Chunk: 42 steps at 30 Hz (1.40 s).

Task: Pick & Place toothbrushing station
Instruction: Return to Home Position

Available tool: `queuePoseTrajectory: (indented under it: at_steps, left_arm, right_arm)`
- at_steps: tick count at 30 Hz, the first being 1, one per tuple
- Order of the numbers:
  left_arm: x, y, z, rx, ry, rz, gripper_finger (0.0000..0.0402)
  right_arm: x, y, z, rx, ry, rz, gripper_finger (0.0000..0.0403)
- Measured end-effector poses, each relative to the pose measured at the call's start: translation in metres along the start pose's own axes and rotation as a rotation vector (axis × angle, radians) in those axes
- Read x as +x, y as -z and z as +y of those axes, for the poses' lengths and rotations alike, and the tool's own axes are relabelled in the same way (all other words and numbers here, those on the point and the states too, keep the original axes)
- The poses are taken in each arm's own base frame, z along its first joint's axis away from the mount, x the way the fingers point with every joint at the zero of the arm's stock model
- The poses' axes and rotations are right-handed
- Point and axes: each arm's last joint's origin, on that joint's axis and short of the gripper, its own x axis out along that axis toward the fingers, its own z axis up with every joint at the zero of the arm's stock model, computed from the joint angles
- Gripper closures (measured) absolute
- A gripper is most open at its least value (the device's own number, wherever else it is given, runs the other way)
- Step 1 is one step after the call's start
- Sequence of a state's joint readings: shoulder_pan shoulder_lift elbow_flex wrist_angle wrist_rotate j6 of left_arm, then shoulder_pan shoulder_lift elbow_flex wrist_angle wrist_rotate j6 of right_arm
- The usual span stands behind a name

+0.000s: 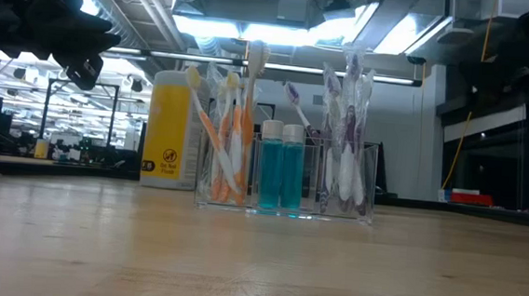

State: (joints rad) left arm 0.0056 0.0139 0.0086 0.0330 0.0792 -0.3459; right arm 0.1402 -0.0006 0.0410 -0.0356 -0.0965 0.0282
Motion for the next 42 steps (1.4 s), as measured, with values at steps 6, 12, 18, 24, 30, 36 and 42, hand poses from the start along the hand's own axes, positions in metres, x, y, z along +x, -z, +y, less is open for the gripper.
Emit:
queuePoseTrajectory:
  at_steps: [6, 12, 18, 24, 30, 36, 42]
  left_arm:
    - [0.0000, 0.0000, 0.0000, 0.000, 0.000, 0.000, 0.0315]
    - [0.0000, 0.0000, 0.0000, 0.000, 0.000, 0.000, 0.0315]
    - [0.0000, 0.0000, 0.0000, 0.000, 0.000, 0.000, 0.0315]
    - [0.0000, 0.0000, 0.0000, 0.000, 0.000, 0.000, 0.0315]
    - [0.0000, 0.0000, 0.0000, 0.000, 0.000, 0.000, 0.0315]
    - [0.0000, 0.0000, 0.0000, 0.000, 0.000, 0.000, 0.0316]
    - [0.0000, 0.0000, 0.0000, 0.000, 0.000, 0.000, 0.0316]
  right_arm:
    - [-0.0001, 0.0008, -0.0025, 0.121, 0.087, -0.001, 0.0163]
    - [0.0000, 0.0009, -0.0026, 0.119, 0.089, 0.000, 0.0163]
    - [0.0000, 0.0011, -0.0026, 0.118, 0.089, 0.001, 0.0163]
    - [0.0000, 0.0012, -0.0026, 0.118, 0.089, 0.001, 0.0163]
    - [0.0000, 0.0012, -0.0026, 0.118, 0.089, 0.002, 0.0163]
    - [0.0000, 0.0013, -0.0026, 0.118, 0.089, 0.002, 0.0163]
    - [0.0000, 0.0013, -0.0026, 0.117, 0.089, 0.002, 0.0163]
